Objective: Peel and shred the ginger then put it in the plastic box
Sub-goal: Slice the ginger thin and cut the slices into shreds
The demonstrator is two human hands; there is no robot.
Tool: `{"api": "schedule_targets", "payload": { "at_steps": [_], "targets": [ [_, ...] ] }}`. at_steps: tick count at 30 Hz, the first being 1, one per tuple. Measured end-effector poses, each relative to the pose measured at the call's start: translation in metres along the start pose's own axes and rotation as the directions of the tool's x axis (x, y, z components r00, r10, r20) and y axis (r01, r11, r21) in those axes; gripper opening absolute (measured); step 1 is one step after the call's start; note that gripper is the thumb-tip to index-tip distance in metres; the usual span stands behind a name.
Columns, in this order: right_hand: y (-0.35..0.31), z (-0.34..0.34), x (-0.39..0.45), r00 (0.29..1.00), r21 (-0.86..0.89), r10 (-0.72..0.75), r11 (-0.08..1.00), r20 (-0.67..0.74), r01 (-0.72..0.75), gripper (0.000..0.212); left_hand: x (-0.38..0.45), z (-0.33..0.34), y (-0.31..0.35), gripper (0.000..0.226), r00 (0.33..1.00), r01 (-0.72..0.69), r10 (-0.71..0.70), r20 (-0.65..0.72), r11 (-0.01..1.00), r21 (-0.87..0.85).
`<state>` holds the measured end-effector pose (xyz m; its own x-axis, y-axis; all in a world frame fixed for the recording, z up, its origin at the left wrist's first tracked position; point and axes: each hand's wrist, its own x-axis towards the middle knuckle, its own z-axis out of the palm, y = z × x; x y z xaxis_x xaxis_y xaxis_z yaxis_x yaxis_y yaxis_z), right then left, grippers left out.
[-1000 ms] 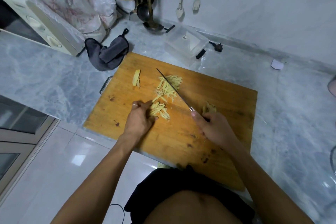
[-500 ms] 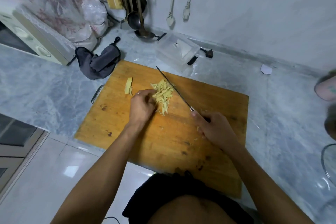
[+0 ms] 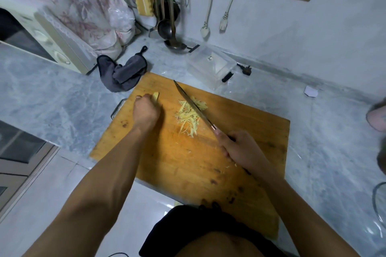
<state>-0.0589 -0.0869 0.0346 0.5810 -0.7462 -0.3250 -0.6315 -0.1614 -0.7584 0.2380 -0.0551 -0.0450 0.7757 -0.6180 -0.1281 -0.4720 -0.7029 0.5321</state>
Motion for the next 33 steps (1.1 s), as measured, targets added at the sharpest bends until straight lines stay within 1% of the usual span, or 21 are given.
{"api": "schedule_targets", "payload": {
  "at_steps": [1, 3, 5, 6, 8, 9, 10, 11, 12, 13, 15, 16, 17, 18, 19, 22, 24, 26, 28, 30, 33],
  "targets": [
    [-0.001, 0.001, 0.001, 1.000, 0.004, 0.005, 1.000, 0.004, -0.005, 0.072, 0.004, -0.001, 0.003, 0.019, 1.000, 0.011, -0.011, 0.007, 1.000, 0.012],
    [-0.002, 0.002, 0.001, 1.000, 0.010, 0.017, 1.000, 0.016, -0.017, 0.072, 0.008, -0.004, 0.006, 0.015, 0.999, 0.019, -0.021, 0.035, 0.998, 0.060],
    [0.000, 0.003, 0.001, 1.000, 0.013, 0.018, 1.000, 0.018, -0.018, 0.071, 0.009, -0.010, 0.007, 0.013, 0.998, -0.019, 0.011, 0.058, 0.990, 0.138],
    [0.001, 0.004, 0.001, 1.000, 0.014, 0.017, 1.000, 0.018, -0.017, 0.071, 0.008, -0.013, 0.005, 0.011, 0.998, -0.023, 0.014, 0.067, 0.990, 0.142],
    [0.005, 0.006, 0.000, 1.000, 0.014, 0.015, 1.000, 0.021, -0.015, 0.071, 0.003, -0.017, -0.002, 0.012, 0.996, 0.028, -0.032, 0.079, 0.999, 0.046],
    [0.007, 0.007, -0.001, 1.000, 0.009, 0.018, 1.000, 0.021, -0.018, 0.071, -0.001, -0.018, -0.007, 0.012, 0.993, 0.082, -0.077, 0.085, 0.995, -0.053],
    [0.008, 0.009, -0.001, 0.999, 0.000, 0.025, 1.000, 0.020, -0.025, 0.071, -0.007, -0.021, -0.012, 0.010, 0.985, 0.160, -0.145, 0.098, 0.971, -0.178],
    [0.009, 0.011, -0.002, 0.999, -0.006, 0.034, 0.999, 0.020, -0.033, 0.071, -0.014, -0.022, -0.018, 0.006, 0.968, 0.246, -0.218, 0.123, 0.920, -0.306],
    [0.009, 0.012, -0.004, 0.999, -0.004, 0.043, 0.999, 0.022, -0.043, 0.071, -0.024, -0.023, -0.023, 0.005, 0.947, 0.321, -0.279, 0.158, 0.846, -0.427],
    [0.009, 0.015, -0.004, 0.998, 0.003, 0.049, 0.999, 0.028, -0.049, 0.071, -0.035, -0.023, -0.027, 0.010, 0.925, 0.380, -0.322, 0.202, 0.764, -0.522],
    [0.006, 0.020, -0.006, 0.998, 0.016, 0.051, 0.999, 0.039, -0.052, 0.070, -0.062, -0.021, -0.036, 0.016, 0.891, 0.450, -0.360, 0.277, 0.616, -0.647],
    [0.005, 0.022, -0.007, 0.998, 0.023, 0.050, 0.998, 0.036, -0.051, 0.070, -0.073, -0.019, -0.039, 0.013, 0.883, 0.463, -0.367, 0.293, 0.571, -0.678],
    [0.004, 0.025, -0.008, 0.998, 0.032, 0.051, 0.998, 0.040, -0.052, 0.070, -0.085, -0.016, -0.043, 0.009, 0.879, 0.466, -0.375, 0.294, 0.548, -0.694],
    [0.003, 0.029, -0.008, 0.997, 0.040, 0.055, 0.998, 0.051, -0.057, 0.071, -0.094, -0.013, -0.049, 0.007, 0.885, 0.452, -0.384, 0.265, 0.566, -0.689],
    [0.002, 0.033, -0.010, 0.996, 0.046, 0.063, 0.997, 0.068, -0.066, 0.071, -0.101, -0.011, -0.056, 0.007, 0.900, 0.417, -0.383, 0.207, 0.621, -0.663],
    [0.000, 0.043, -0.014, 0.989, 0.046, 0.080, 0.995, 0.126, -0.086, 0.069, -0.113, -0.015, -0.069, 0.011, 0.938, 0.323, -0.343, 0.053, 0.805, -0.498],
    [-0.002, 0.047, -0.016, 0.985, 0.042, 0.079, 0.995, 0.153, -0.087, 0.068, -0.116, -0.025, -0.070, 0.009, 0.951, 0.286, -0.310, 0.012, 0.862, -0.418],
    [-0.002, 0.050, -0.016, 0.982, 0.036, 0.077, 0.996, 0.170, -0.084, 0.067, -0.115, -0.035, -0.072, 0.015, 0.952, 0.281, -0.307, 0.001, 0.869, -0.407],
    [-0.002, 0.052, -0.017, 0.983, 0.029, 0.072, 0.997, 0.171, -0.078, 0.068, -0.117, -0.042, -0.071, 0.019, 0.936, 0.334, -0.346, 0.067, 0.810, -0.482],
    [0.000, 0.052, -0.018, 0.985, 0.023, 0.067, 0.997, 0.158, -0.072, 0.068, -0.125, -0.044, -0.063, 0.013, 0.904, 0.423, -0.377, 0.204, 0.706, -0.568],
    [0.004, 0.050, -0.021, 0.987, 0.022, 0.066, 0.997, 0.148, -0.070, 0.070, -0.147, -0.033, -0.047, 0.009, 0.840, 0.542, -0.357, 0.408, 0.547, -0.637]
  ]
}}
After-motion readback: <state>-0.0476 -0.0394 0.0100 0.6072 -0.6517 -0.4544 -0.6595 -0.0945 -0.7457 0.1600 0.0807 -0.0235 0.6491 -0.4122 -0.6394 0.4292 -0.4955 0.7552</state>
